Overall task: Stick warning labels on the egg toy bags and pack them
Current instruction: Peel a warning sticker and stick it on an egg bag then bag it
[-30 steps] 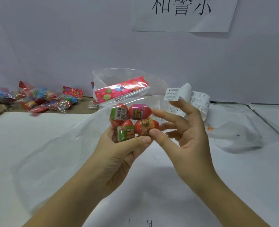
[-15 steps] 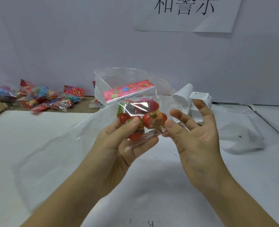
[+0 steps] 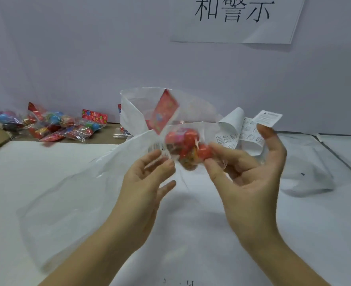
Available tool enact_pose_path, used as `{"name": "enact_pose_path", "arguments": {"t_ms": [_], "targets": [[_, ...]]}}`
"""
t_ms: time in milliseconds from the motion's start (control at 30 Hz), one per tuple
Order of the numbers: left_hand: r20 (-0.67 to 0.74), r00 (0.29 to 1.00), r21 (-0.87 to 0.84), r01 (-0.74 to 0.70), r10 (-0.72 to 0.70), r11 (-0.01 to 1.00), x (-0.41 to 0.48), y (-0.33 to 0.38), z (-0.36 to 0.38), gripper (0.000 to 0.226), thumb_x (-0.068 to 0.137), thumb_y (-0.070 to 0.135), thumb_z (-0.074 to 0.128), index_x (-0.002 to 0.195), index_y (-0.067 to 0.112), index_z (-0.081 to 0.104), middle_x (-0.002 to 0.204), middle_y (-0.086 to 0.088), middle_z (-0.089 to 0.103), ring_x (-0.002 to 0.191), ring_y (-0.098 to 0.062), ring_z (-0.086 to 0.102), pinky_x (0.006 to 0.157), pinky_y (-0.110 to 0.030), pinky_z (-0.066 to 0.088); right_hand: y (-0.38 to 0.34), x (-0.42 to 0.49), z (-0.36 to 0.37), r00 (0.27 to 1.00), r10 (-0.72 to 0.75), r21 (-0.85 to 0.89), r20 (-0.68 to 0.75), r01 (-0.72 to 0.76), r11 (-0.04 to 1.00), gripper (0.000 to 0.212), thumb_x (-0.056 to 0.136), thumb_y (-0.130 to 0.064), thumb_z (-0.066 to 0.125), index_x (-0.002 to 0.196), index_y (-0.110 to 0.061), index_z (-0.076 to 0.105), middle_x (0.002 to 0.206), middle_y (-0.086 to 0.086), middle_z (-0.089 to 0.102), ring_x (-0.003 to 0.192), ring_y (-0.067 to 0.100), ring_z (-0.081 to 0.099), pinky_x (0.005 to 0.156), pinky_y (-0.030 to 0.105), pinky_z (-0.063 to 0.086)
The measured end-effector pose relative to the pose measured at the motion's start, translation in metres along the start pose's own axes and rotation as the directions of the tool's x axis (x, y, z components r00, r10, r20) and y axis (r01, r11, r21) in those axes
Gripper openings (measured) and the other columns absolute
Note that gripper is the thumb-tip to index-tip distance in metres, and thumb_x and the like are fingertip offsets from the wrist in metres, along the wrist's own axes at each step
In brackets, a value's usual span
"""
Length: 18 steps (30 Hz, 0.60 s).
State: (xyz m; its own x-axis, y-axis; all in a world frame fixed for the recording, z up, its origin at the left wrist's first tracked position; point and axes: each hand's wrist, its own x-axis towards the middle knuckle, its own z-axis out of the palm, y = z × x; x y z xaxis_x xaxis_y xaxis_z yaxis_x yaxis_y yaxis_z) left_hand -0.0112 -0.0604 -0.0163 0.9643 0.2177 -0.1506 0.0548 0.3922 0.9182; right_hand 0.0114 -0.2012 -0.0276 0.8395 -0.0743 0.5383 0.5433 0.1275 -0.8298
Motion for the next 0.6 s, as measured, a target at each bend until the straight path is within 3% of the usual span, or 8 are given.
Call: {"name": "enact_pose_path", "arguments": {"t_ms": [67,100,167,233,333,400,467,600], "targets": [[0.1,0.995,-0.171,0.035,-0.018,0.985,-0.006,-0.005,0.004,0.051,0.078,0.023,0.077,0.125,0.011,0.064,0.12,-0.01,0.07,0.105,-0.025,0.07,0.098,-0.045,0.053,0.004,-0.008,0.003,0.986,-0.151,-0.203,0.069,0.162,0.966,0.084,0.076,-0.004,0.078,0.135,-0.04,0.031,0.107,-0.018,0.07,0.099,0.011,0.067,0.089,0.017,0.046],[0.174,0.985,-0.228,0.053,-0.013,0.972,-0.01,-0.006,0.006,0.046,0.08,0.026,0.076,0.123,0.013,0.067,0.12,-0.01,0.07,0.107,-0.026,0.069,0.097,-0.045,0.054,0.004,-0.011,0.005,0.973,-0.183,-0.266,0.143,0.216,0.939,0.08,0.075,-0.007,0.08,0.139,-0.028,0.036,0.116,-0.028,0.063,0.103,0.005,0.064,0.092,0.014,0.043],[0.239,0.971,-0.228,0.033,0.023,0.973,-0.015,-0.004,0.009,0.044,0.085,0.035,0.069,0.125,0.016,0.066,0.123,-0.012,0.068,0.113,-0.027,0.066,0.095,-0.04,0.055,0.002,-0.015,0.009,0.938,-0.189,-0.295,0.291,0.276,0.915,0.07,0.076,-0.017,0.079,0.134,0.003,0.046,0.129,-0.044,0.042,0.109,-0.005,0.058,0.095,0.008,0.039],[0.204,0.978,-0.205,-0.009,0.052,0.979,-0.012,-0.002,0.007,0.041,0.088,0.023,0.067,0.126,0.011,0.063,0.122,-0.016,0.068,0.114,-0.031,0.065,0.091,-0.037,0.057,0.0,-0.013,0.008,0.918,-0.188,-0.228,0.349,0.278,0.933,0.067,0.078,-0.018,0.073,0.131,0.011,0.044,0.131,-0.045,0.037,0.108,-0.005,0.059,0.094,0.01,0.042],[0.184,0.98,-0.154,-0.043,0.071,0.987,-0.006,0.001,0.003,0.044,0.084,0.019,0.058,0.127,0.009,0.062,0.118,-0.016,0.07,0.108,-0.032,0.068,0.087,-0.037,0.058,-0.002,-0.009,0.003,0.962,-0.201,-0.169,0.185,0.232,0.958,0.069,0.082,-0.013,0.068,0.14,-0.022,0.032,0.119,-0.023,0.061,0.105,0.012,0.063,0.091,0.023,0.046],[0.189,0.977,-0.131,-0.07,0.094,0.989,-0.005,0.001,0.002,0.046,0.084,0.022,0.056,0.127,0.01,0.063,0.117,-0.015,0.07,0.105,-0.03,0.07,0.077,-0.034,0.06,-0.003,-0.005,0.0,0.981,-0.178,-0.212,0.072,0.189,0.959,0.071,0.084,-0.014,0.068,0.133,-0.043,0.026,0.115,-0.015,0.066,0.112,0.017,0.059,0.095,0.033,0.044],[0.188,0.977,-0.146,-0.077,0.104,0.986,-0.005,0.001,0.0,0.044,0.082,0.024,0.055,0.123,0.012,0.065,0.113,-0.013,0.072,0.1,-0.027,0.071,0.069,-0.031,0.06,-0.005,0.002,-0.002,0.995,-0.092,-0.212,0.049,0.101,0.972,0.066,0.082,-0.02,0.068,0.127,-0.048,0.028,0.115,-0.016,0.067,0.113,0.014,0.059,0.099,0.036,0.044],[0.165,0.981,-0.184,-0.074,0.105,0.98,-0.003,0.0,-0.002,0.04,0.078,0.025,0.055,0.113,0.013,0.071,0.108,-0.014,0.073,0.095,-0.026,0.072,0.066,-0.031,0.06,-0.008,0.005,-0.002,0.998,-0.023,-0.066,0.062,0.027,0.997,0.069,0.075,-0.016,0.076,0.124,-0.043,0.036,0.099,-0.004,0.073,0.094,0.02,0.069,0.09,0.031,0.054]]}}
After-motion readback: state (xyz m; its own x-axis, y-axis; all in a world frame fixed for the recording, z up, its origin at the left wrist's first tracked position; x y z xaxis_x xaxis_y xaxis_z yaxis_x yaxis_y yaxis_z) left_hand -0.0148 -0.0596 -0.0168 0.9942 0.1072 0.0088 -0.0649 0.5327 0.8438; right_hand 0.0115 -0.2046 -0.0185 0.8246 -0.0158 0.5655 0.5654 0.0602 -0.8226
